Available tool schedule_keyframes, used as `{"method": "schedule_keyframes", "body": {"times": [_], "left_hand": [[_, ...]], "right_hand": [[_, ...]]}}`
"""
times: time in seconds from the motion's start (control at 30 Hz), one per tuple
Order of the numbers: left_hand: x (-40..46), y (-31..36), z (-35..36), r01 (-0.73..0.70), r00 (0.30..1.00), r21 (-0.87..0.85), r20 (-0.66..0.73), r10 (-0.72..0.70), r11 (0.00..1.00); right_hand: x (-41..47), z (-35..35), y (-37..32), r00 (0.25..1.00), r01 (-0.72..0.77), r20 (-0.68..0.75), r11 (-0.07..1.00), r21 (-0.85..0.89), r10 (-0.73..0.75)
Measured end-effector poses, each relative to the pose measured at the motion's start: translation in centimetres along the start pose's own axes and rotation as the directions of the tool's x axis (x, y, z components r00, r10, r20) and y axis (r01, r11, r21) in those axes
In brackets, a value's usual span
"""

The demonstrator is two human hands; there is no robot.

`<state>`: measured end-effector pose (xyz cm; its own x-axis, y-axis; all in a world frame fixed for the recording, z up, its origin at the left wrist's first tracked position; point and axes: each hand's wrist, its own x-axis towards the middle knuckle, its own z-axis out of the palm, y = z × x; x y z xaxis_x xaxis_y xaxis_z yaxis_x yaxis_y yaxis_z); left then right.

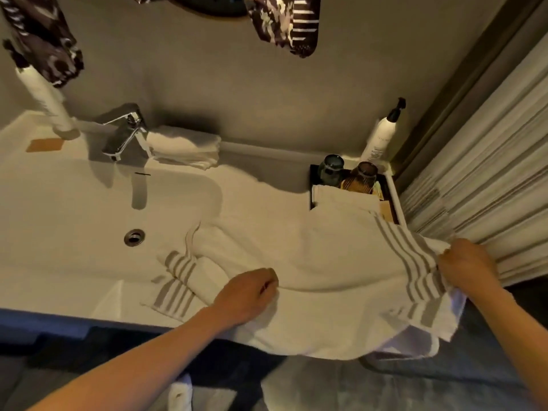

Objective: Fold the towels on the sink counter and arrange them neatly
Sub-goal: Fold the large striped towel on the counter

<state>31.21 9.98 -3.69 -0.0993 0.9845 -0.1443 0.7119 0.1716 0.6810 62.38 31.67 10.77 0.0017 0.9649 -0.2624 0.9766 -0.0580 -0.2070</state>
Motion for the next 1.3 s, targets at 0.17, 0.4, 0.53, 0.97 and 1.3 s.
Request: {"method": "schedule_keyframes", "body": {"times": [0.17, 0.4, 0.53, 0.97, 1.3], "left_hand": [[-1.3, -9.6, -6.2, 0.660, 0.684, 0.090, -0.483, -0.547, 0.746], [-5.3, -13.6, -7.3, 0.651, 0.704, -0.175, -0.227, -0.673, 0.739], [-5.6, -11.7, -9.3, 0.417, 0.746, -0.644, -0.161, -0.646, 0.642], [-14.4, -14.7, -12.0, 0.529, 0.520, -0.820, 0.110, -0.847, 0.218], [-12.5, -17.4, -13.7, 0.683, 0.694, 0.126, -0.421, -0.584, 0.720]], "right_hand": [[1.6, -0.1, -0.1, 0.998, -0.056, -0.002, 0.998, 0.002, 0.056], [10.6, 0.6, 2.2, 0.994, -0.028, 0.110, 0.993, 0.112, 0.016], [-1.7, -3.4, -12.8, 0.984, 0.069, 0.097, 0.830, 0.554, -0.146], [-21.3, 19.9, -36.4, 0.575, 0.143, 0.563, 0.750, 0.646, -0.594], [-10.9, 21.6, -26.2, 0.981, 0.190, -0.011, 0.954, 0.230, -0.193]]}}
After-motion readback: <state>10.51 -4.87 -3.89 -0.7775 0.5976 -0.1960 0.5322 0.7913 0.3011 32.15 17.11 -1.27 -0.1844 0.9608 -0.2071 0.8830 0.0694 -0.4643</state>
